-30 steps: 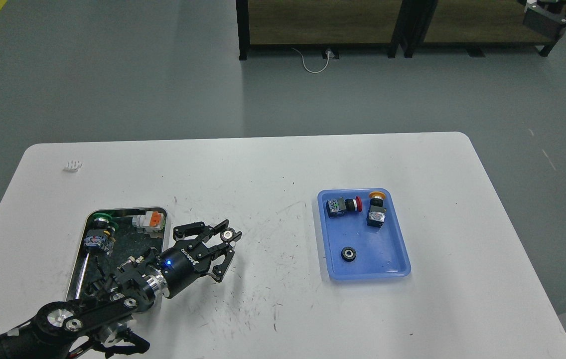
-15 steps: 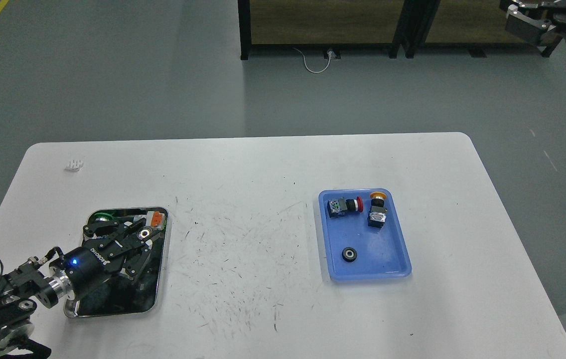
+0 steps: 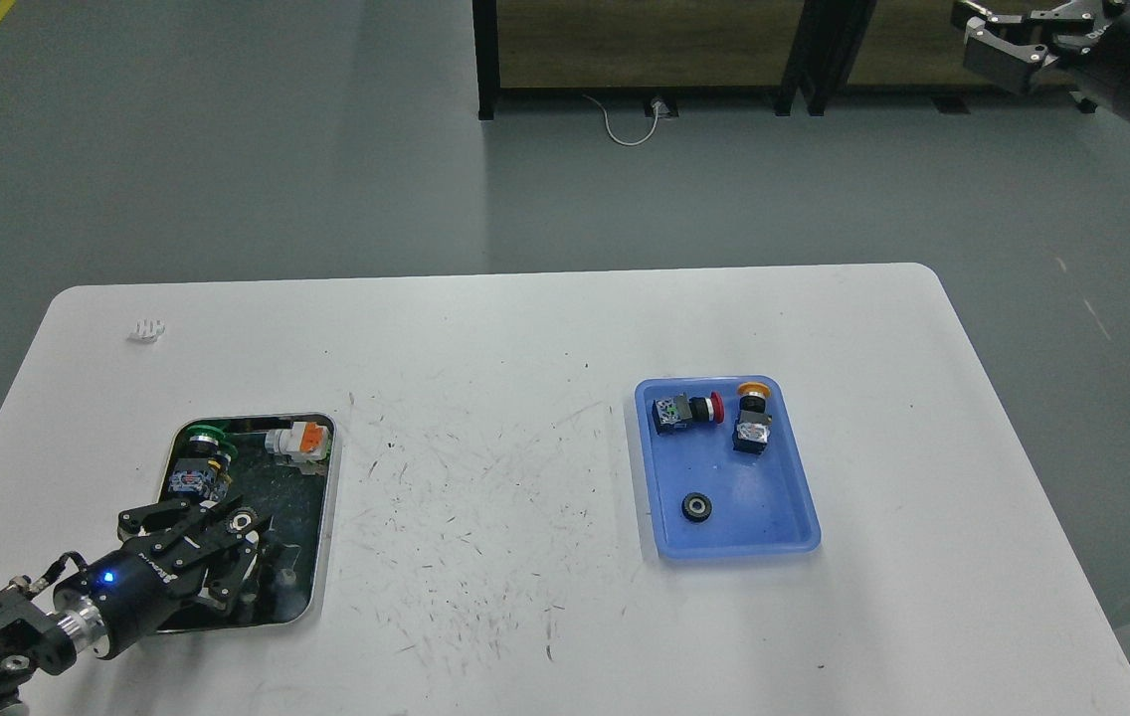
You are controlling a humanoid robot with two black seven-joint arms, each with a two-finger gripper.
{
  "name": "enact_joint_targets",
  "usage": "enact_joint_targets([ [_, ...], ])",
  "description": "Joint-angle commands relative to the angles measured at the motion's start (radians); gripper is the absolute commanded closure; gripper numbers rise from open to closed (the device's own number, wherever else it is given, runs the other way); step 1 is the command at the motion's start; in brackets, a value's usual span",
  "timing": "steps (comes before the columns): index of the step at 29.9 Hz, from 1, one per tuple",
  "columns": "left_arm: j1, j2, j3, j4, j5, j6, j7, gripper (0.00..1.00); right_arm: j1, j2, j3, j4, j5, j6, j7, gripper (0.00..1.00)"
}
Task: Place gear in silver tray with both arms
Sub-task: 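Carry the gear with the left gripper into the silver tray, then open the left gripper and withdraw it from the silver tray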
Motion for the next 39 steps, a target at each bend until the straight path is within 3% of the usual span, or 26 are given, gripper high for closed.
enact_joint_targets([
  [1,0.011,0.0,0.002,0.015,-0.008,0.002,0.0,0.66,0.001,0.007,-0.002,-0.001,0.0,-0.005,0.0,0.02],
  [7,0.012,-0.003,0.002,0.028,-0.043,0.007,0.0,0.58,0.001,0.008,-0.002,-0.001,-0.005,-0.005,0.0,0.02],
  [15,0.012,-0.006,-0.001,0.035,-0.118,0.012,0.0,0.24,-0.001,0.008,-0.003,0.0,-0.014,-0.004,0.001,0.02],
  [21,0.009,-0.006,-0.01,0.034,-0.13,0.013,0.0,0.12,-0.005,-0.001,-0.031,0.029,-0.017,0.013,0.006,0.02],
  [28,-0.009,0.032,-0.099,0.034,-0.164,0.01,0.0,0.03,-0.031,-0.013,-0.107,0.169,-0.08,0.046,0.012,0.02],
  [35,-0.08,0.094,-0.191,0.034,-0.187,-0.018,0.0,0.02,-0.064,-0.007,-0.209,0.285,-0.117,0.082,0.011,0.02],
  [39,-0.138,0.127,-0.218,0.034,-0.258,-0.047,0.027,0.02,-0.062,0.007,-0.301,0.333,-0.138,0.11,0.009,0.02],
])
